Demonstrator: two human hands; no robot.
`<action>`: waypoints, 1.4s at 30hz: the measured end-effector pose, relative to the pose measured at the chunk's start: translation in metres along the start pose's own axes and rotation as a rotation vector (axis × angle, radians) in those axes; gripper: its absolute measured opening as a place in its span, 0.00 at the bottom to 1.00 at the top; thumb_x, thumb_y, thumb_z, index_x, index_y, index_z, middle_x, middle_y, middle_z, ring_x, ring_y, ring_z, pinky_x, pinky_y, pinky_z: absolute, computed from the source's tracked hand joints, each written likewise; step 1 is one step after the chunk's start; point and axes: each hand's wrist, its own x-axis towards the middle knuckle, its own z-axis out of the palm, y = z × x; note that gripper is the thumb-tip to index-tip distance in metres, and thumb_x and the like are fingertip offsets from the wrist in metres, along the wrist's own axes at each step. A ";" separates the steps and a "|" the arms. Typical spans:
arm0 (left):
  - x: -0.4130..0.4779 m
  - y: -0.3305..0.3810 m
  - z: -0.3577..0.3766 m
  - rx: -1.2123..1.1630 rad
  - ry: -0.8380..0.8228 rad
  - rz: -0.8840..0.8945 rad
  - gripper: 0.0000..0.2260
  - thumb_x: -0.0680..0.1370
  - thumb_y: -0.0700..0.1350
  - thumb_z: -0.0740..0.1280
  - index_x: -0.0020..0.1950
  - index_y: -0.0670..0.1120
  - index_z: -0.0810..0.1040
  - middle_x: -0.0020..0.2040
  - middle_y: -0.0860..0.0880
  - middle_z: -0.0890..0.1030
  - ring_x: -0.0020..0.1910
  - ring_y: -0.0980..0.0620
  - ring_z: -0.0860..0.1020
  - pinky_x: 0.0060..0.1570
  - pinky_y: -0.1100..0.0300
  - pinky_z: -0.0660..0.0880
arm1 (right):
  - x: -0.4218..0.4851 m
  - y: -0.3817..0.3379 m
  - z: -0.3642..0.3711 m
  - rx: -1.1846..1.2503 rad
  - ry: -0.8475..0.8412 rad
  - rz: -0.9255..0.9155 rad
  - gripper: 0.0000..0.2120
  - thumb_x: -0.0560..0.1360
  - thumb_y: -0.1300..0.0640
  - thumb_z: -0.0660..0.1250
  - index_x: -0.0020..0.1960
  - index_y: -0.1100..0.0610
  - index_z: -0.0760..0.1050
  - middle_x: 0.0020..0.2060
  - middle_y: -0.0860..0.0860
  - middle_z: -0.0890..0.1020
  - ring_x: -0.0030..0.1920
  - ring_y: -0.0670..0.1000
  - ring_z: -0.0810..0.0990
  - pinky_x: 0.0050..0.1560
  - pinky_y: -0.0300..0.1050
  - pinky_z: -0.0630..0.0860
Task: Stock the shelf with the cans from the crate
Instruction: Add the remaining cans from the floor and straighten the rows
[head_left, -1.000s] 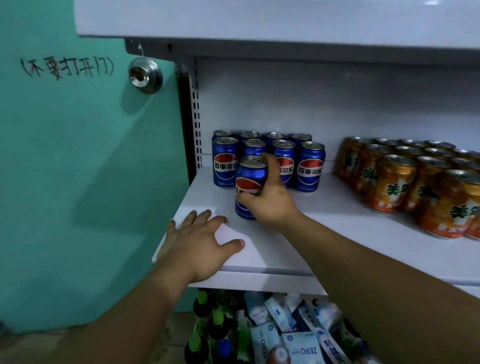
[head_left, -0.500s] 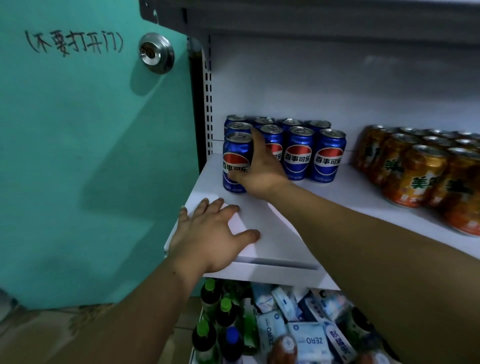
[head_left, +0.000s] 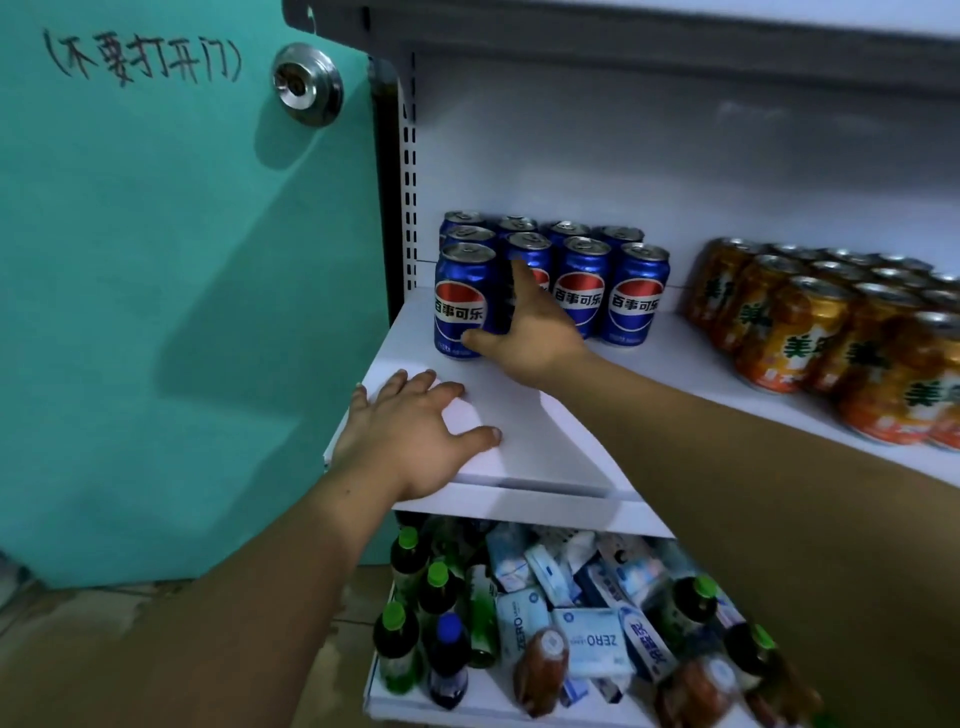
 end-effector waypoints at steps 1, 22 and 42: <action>-0.001 0.000 -0.001 -0.010 0.008 0.006 0.32 0.73 0.70 0.54 0.75 0.59 0.59 0.78 0.53 0.54 0.77 0.51 0.50 0.73 0.42 0.46 | -0.011 0.004 -0.010 -0.032 0.009 -0.003 0.42 0.72 0.46 0.72 0.77 0.51 0.51 0.72 0.53 0.67 0.69 0.56 0.69 0.66 0.49 0.69; -0.156 0.317 0.080 -0.179 -0.411 0.743 0.29 0.76 0.58 0.66 0.73 0.49 0.66 0.72 0.49 0.69 0.67 0.47 0.71 0.64 0.50 0.70 | -0.374 0.195 -0.252 -0.375 0.154 0.817 0.36 0.75 0.37 0.64 0.75 0.56 0.60 0.68 0.58 0.71 0.63 0.60 0.74 0.58 0.50 0.74; -0.170 0.371 0.431 -0.013 -1.031 0.474 0.32 0.71 0.52 0.73 0.73 0.50 0.66 0.70 0.49 0.71 0.67 0.48 0.71 0.66 0.51 0.69 | -0.517 0.494 -0.073 -0.016 -0.257 1.213 0.35 0.76 0.40 0.64 0.75 0.56 0.59 0.70 0.58 0.70 0.67 0.58 0.71 0.63 0.47 0.69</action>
